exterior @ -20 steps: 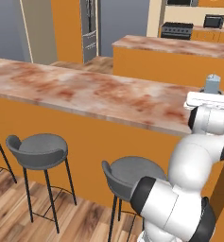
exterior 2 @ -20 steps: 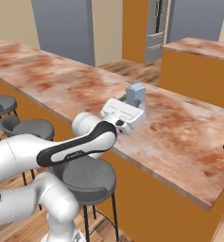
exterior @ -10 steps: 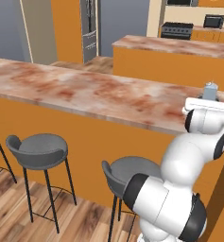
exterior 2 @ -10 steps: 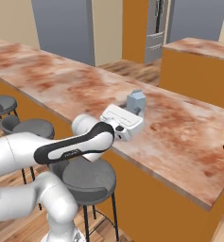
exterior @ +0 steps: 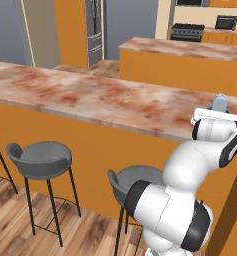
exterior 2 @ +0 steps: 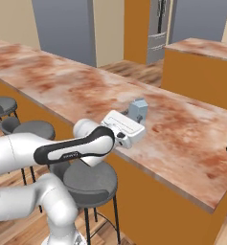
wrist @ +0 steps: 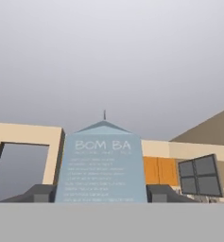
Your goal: Move the drinks to the dining counter.
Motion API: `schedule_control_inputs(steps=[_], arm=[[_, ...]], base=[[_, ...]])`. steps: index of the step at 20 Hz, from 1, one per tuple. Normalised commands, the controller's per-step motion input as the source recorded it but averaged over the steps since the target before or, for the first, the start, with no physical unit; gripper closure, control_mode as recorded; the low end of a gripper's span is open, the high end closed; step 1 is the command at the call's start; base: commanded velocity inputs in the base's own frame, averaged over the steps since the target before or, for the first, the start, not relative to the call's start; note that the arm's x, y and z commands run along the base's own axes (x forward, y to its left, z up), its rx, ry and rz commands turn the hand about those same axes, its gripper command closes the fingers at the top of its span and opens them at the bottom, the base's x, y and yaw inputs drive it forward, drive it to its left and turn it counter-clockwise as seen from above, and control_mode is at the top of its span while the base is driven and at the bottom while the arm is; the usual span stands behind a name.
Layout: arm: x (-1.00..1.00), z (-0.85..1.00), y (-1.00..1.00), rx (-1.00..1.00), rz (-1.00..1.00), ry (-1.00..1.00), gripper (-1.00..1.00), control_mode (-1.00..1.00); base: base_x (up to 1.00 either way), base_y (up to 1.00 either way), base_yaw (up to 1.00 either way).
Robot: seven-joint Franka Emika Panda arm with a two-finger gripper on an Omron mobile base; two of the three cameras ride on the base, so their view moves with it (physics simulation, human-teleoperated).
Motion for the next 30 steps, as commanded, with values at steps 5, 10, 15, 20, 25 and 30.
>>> schedule_control_inputs(steps=[5,10,15,20,25,30], arm=[[0.06,-0.25,0.00,0.03,0.00,0.00,1.00,-1.00],[0.08,-0.24,0.00,0.02,0.00,0.00,1.00,-1.00],[0.01,-0.33,0.01,0.00,0.00,0.00,1.00,-1.00],[0.00,-0.35,0.02,0.00,0.00,-0.07,1.00,-1.00],[0.05,-0.33,0.03,0.00,0.00,-0.09,1.00,-1.00],[0.04,-0.41,0.01,0.00,0.00,-0.06,1.00,-1.00]], base=[[0.00,0.00,0.00],[0.00,0.00,0.00],[0.00,0.00,0.00],[0.00,0.00,0.00],[0.00,0.00,0.00],[0.00,0.00,0.00]])
